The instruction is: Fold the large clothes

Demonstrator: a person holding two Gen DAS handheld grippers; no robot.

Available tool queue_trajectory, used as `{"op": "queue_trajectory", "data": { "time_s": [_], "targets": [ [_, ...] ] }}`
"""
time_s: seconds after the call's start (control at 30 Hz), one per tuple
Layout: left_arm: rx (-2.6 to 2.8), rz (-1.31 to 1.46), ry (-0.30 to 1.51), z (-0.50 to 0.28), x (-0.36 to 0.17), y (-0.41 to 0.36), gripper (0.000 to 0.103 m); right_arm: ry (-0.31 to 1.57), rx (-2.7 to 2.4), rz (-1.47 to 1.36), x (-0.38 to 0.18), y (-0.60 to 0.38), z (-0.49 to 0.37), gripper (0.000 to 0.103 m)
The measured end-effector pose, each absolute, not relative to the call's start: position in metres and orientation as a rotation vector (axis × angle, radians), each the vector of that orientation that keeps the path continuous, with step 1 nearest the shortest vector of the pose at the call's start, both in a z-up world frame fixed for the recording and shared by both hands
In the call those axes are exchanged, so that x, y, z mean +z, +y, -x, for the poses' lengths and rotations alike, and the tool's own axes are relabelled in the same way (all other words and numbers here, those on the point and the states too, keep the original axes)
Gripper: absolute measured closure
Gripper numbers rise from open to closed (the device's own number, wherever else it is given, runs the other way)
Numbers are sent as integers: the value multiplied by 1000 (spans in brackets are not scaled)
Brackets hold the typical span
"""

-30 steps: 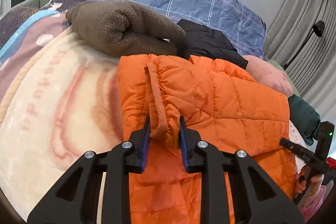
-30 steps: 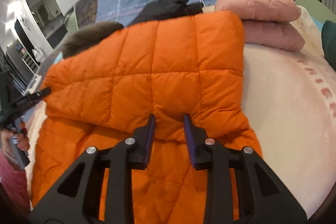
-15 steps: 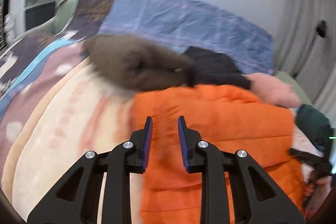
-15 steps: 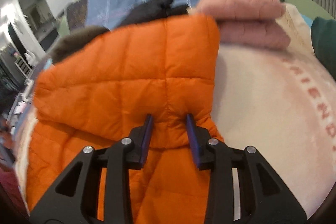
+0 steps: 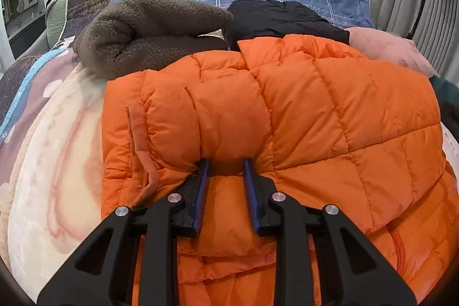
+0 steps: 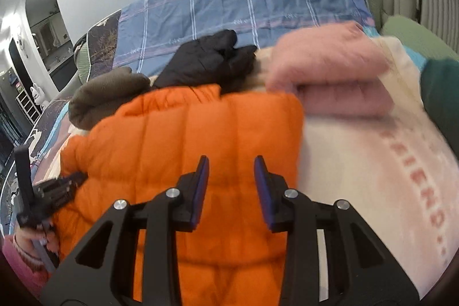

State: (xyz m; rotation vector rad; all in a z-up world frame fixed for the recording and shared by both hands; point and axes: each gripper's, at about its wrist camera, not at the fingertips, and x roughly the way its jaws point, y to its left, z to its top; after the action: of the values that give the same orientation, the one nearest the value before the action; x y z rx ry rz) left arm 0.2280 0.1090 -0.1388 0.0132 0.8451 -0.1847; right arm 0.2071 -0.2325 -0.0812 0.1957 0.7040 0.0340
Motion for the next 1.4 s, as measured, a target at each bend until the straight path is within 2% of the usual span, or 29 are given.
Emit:
{"op": "queue_trajectory", "data": {
  "time_s": [0.17,0.23,0.37,0.47,0.53,0.6,0.67,0.7,0.93,1.1,1.4],
  "targets": [
    [-210,15,830,-226,-145,109,76,878,-88,-143,-143,-238,-259,68],
    [-218,8,826,-226,-150,105,76,875,-83,-151,-158,-240,-263,68],
    [-199,-30,832,-228,-153,99,76,847,-146,-9,-152,-220,-257,66],
    [-194,-10,833,-224,-146,104,75,807,-194,-7,-134,-218,-233,66],
    [-194,27,819,-213,-133,114,70,762,-182,2,-116,-215,-208,63],
    [-201,54,774,-195,-117,125,56,711,-153,59,-96,-206,-178,58],
    [-188,34,732,-176,-102,134,48,664,-151,144,-79,-192,-143,54],
    [-188,20,710,-162,-94,140,46,656,-140,162,-75,-187,-132,54],
    [-228,4,735,-101,-93,160,43,636,-85,199,-67,-155,-77,53],
    [-240,-57,763,-61,-104,163,34,641,-60,205,-70,-135,-51,53],
    [-240,-74,828,-28,-124,172,34,637,-72,207,-71,-132,-24,50]
  ]
}}
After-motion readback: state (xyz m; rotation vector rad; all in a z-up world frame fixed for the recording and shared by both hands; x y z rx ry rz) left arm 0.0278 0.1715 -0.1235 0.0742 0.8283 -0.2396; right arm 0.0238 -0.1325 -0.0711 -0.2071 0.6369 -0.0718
